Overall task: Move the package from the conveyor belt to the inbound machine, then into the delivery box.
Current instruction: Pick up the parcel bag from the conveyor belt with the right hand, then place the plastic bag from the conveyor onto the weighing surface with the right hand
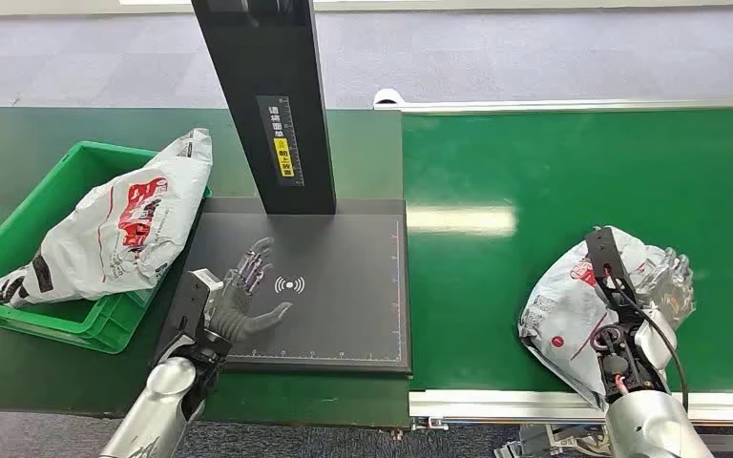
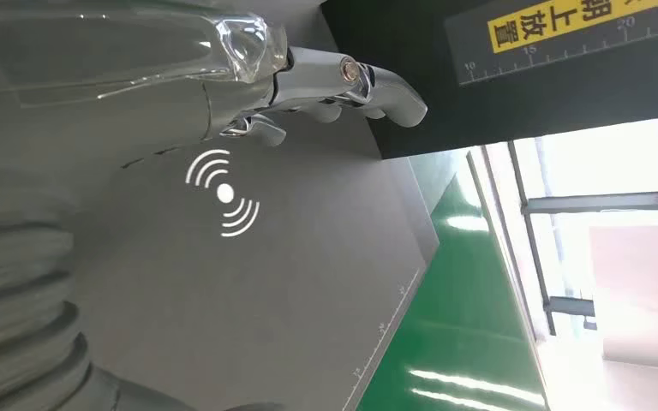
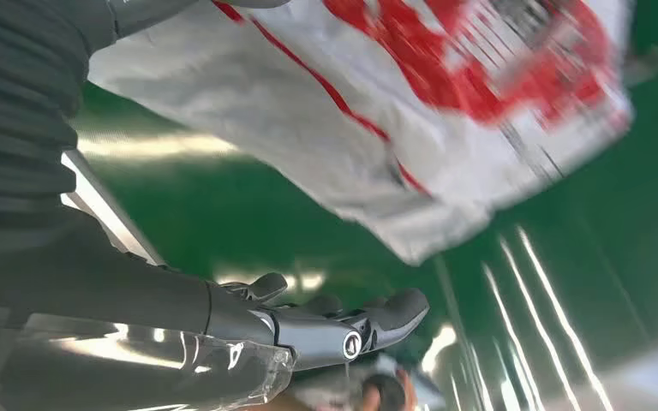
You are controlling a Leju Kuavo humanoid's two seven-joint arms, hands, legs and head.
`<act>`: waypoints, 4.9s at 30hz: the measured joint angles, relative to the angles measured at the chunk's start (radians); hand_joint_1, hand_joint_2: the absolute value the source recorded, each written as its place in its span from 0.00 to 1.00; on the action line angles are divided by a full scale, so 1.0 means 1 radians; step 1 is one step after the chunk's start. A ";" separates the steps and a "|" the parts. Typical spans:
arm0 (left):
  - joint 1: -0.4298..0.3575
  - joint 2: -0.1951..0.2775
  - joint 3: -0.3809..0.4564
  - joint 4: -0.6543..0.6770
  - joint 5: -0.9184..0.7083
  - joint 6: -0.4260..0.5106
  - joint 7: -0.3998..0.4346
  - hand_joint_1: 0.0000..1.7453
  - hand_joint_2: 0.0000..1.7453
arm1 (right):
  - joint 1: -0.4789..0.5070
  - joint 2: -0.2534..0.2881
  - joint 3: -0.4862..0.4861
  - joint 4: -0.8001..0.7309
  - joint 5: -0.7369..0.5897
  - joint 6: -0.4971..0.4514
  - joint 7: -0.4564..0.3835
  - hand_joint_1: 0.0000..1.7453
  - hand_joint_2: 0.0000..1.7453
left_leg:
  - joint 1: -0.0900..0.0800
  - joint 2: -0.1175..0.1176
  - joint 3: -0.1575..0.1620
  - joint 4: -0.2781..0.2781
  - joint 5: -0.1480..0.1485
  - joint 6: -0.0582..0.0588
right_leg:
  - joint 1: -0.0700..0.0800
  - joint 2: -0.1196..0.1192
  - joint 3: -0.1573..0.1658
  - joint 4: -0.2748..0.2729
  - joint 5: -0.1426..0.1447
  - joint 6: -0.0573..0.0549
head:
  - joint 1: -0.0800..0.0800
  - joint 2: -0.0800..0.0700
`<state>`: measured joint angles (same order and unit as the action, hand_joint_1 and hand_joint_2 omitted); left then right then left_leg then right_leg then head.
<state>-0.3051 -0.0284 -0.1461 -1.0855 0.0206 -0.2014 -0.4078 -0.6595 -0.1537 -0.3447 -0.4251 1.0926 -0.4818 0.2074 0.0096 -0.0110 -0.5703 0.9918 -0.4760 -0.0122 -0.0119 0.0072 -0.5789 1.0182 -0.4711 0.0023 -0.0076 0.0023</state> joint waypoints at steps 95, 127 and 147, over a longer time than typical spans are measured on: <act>-0.015 -0.035 0.132 -0.159 0.139 0.546 -0.252 0.00 1.00 | 0.110 0.199 0.666 -0.480 -0.395 0.268 -0.539 1.00 1.00 | 0.000 0.000 -0.001 0.000 0.000 0.000 | 0.001 0.000 -0.001 0.000 0.000 0.000 | 0.000 0.000; -0.010 -0.040 0.014 -0.214 0.105 0.614 -0.291 0.00 1.00 | -0.005 0.270 0.739 0.007 -0.424 0.104 -0.596 1.00 1.00 | 0.000 0.001 0.000 0.000 0.000 0.000 | 0.001 0.000 -0.001 0.000 0.000 0.000 | 0.000 0.000; -0.059 -0.045 -0.030 -0.164 0.084 0.614 -0.291 0.00 1.00 | 0.004 0.299 0.834 0.045 -0.219 -0.090 -0.485 0.91 1.00 | 0.000 0.001 0.000 0.000 0.000 0.000 | 0.001 0.000 -0.001 0.000 0.000 0.000 | 0.000 0.000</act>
<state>-0.3636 -0.0735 -0.1759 -1.2493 0.1045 0.4128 -0.6985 -0.6557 0.1448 0.4896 -0.3803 0.8737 -0.5722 -0.2773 0.0100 -0.0103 -0.5705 0.9914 -0.4758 -0.0125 -0.0111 0.0073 -0.5798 1.0185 -0.4712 0.0022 -0.0073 0.0023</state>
